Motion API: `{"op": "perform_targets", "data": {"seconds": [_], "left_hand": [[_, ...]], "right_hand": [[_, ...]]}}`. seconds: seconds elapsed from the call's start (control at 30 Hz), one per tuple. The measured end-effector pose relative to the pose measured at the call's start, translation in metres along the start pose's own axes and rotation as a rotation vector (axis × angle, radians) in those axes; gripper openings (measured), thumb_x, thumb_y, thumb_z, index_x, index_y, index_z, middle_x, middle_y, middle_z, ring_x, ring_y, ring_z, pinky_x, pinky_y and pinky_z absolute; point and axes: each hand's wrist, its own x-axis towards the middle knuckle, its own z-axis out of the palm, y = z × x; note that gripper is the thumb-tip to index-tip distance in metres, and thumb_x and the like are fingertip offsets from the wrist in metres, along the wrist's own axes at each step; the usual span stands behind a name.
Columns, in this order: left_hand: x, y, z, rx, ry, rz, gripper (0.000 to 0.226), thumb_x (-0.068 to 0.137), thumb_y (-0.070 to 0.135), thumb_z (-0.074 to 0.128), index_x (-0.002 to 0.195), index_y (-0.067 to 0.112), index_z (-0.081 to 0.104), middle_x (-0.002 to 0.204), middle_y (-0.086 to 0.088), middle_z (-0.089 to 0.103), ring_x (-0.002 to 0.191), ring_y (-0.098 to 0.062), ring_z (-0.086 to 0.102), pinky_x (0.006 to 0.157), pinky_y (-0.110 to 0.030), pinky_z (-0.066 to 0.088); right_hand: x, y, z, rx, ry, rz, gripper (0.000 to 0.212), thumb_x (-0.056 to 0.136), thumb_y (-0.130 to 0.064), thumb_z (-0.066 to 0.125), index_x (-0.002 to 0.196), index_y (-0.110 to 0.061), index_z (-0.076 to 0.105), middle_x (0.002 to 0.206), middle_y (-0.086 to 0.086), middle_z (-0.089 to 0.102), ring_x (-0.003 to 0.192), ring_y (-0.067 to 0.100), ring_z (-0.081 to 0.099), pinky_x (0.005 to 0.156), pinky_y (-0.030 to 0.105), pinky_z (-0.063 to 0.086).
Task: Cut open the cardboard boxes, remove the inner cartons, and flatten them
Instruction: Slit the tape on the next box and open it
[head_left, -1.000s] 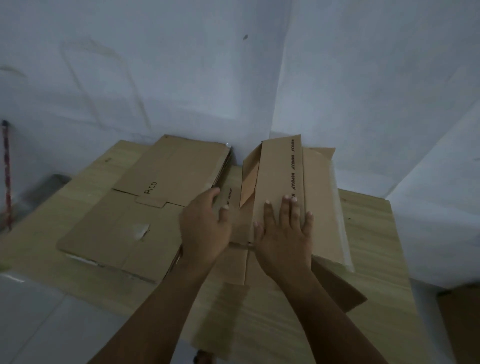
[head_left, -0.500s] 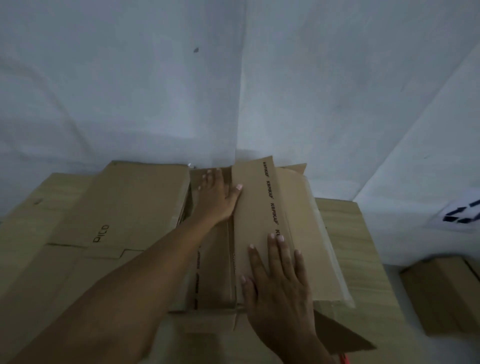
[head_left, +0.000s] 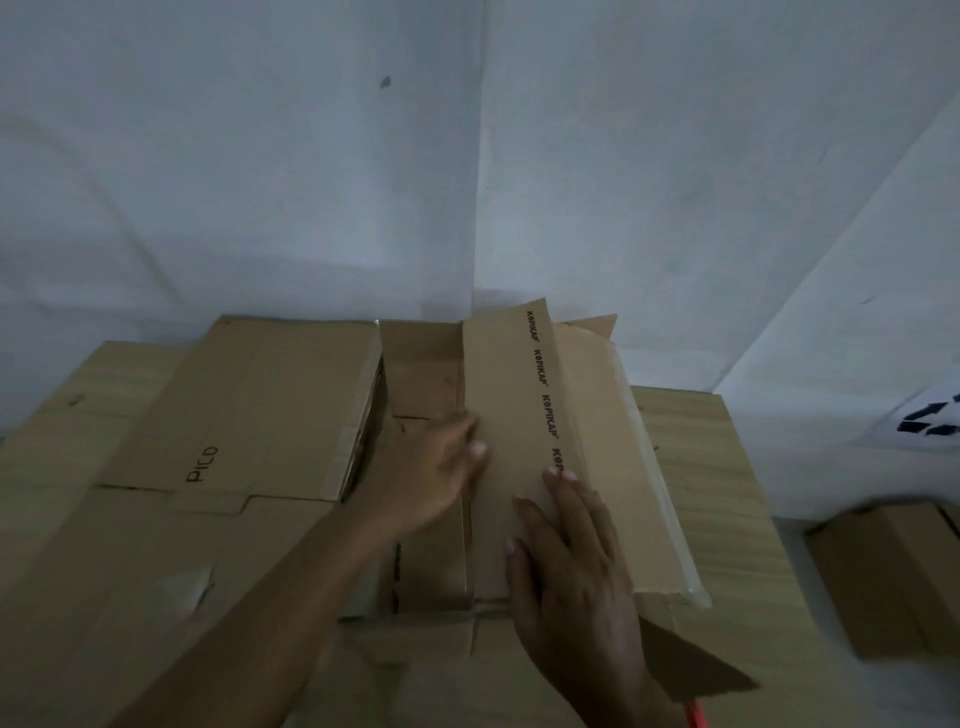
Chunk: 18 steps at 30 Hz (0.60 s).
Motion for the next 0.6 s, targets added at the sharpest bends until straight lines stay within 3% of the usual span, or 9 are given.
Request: {"op": "perform_targets", "data": {"seconds": [0.1, 0.13, 0.2, 0.27, 0.37, 0.47, 0.53, 0.6], "left_hand": [[-0.063, 0.013, 0.026, 0.245, 0.043, 0.005, 0.057, 0.102, 0.058, 0.029, 0.154, 0.035, 0.028, 0.159, 0.020, 0.018, 0.148, -0.002, 0.010, 0.122, -0.031, -0.005], [-0.077, 0.015, 0.038, 0.356, 0.081, 0.045, 0.065, 0.097, 0.064, 0.023, 0.154, 0.033, 0.030, 0.161, 0.017, 0.021, 0.149, -0.002, 0.013, 0.122, -0.034, -0.010], [-0.095, 0.020, 0.059, 0.449, 0.131, 0.084, 0.081, 0.090, 0.074, 0.021, 0.153, 0.026, 0.036, 0.160, 0.008, 0.032, 0.147, -0.007, 0.029, 0.122, -0.046, -0.006], [-0.096, 0.015, 0.078, 0.428, 0.234, 0.064, 0.082, 0.090, 0.076, 0.028, 0.147, 0.021, 0.048, 0.151, 0.003, 0.048, 0.138, -0.010, 0.046, 0.120, -0.051, 0.003], [-0.079, 0.010, 0.089, 0.327, 0.463, 0.015, 0.075, 0.087, 0.072, 0.045, 0.136, 0.017, 0.058, 0.130, 0.005, 0.066, 0.118, -0.009, 0.062, 0.123, -0.051, 0.005], [-0.055, 0.005, 0.084, 0.126, 0.619, -0.065, 0.058, 0.088, 0.068, 0.049, 0.119, 0.022, 0.066, 0.104, 0.011, 0.072, 0.094, -0.010, 0.069, 0.124, -0.047, 0.006], [-0.044, 0.005, 0.081, 0.105, 0.669, -0.083, 0.041, 0.093, 0.058, 0.053, 0.108, 0.024, 0.069, 0.095, 0.010, 0.073, 0.087, -0.013, 0.069, 0.124, -0.046, 0.010], [-0.042, 0.005, 0.082, 0.115, 0.737, -0.055, 0.026, 0.097, 0.042, 0.058, 0.099, 0.019, 0.070, 0.086, 0.006, 0.073, 0.081, -0.018, 0.068, 0.119, -0.057, 0.020]], "right_hand": [[0.011, 0.007, -0.006, 0.177, 0.079, -0.004, 0.034, 0.088, -0.010, 0.064, 0.121, -0.005, 0.068, 0.141, 0.017, 0.052, 0.133, 0.032, 0.047, 0.101, 0.046, 0.051], [0.015, 0.009, -0.008, 0.243, 0.091, 0.010, 0.036, 0.088, -0.010, 0.061, 0.123, -0.005, 0.067, 0.140, 0.015, 0.052, 0.132, 0.030, 0.048, 0.100, 0.044, 0.051], [0.025, 0.010, -0.014, 0.352, 0.078, 0.040, 0.042, 0.088, -0.008, 0.059, 0.130, -0.007, 0.062, 0.143, 0.012, 0.049, 0.134, 0.024, 0.046, 0.101, 0.041, 0.051], [0.029, 0.010, -0.019, 0.371, 0.057, 0.018, 0.045, 0.089, -0.008, 0.059, 0.134, -0.006, 0.058, 0.145, 0.012, 0.046, 0.136, 0.024, 0.045, 0.103, 0.038, 0.048], [0.021, 0.015, -0.032, 0.095, 0.044, 0.006, 0.041, 0.094, -0.024, 0.063, 0.133, -0.011, 0.060, 0.141, 0.015, 0.051, 0.131, 0.030, 0.047, 0.104, 0.045, 0.043], [0.005, 0.032, -0.042, -0.275, -0.134, 0.239, 0.039, 0.096, -0.049, 0.049, 0.123, -0.026, 0.064, 0.127, 0.004, 0.063, 0.123, 0.030, 0.053, 0.110, 0.062, 0.027], [-0.002, 0.051, -0.040, -0.316, -0.271, 0.299, 0.031, 0.097, -0.047, 0.046, 0.117, -0.031, 0.064, 0.110, -0.002, 0.067, 0.110, 0.030, 0.058, 0.102, 0.058, 0.035], [-0.005, 0.069, -0.037, -0.179, -0.268, 0.227, 0.023, 0.097, -0.032, 0.052, 0.114, -0.028, 0.067, 0.095, 0.002, 0.068, 0.092, 0.034, 0.060, 0.079, 0.046, 0.046]]}}
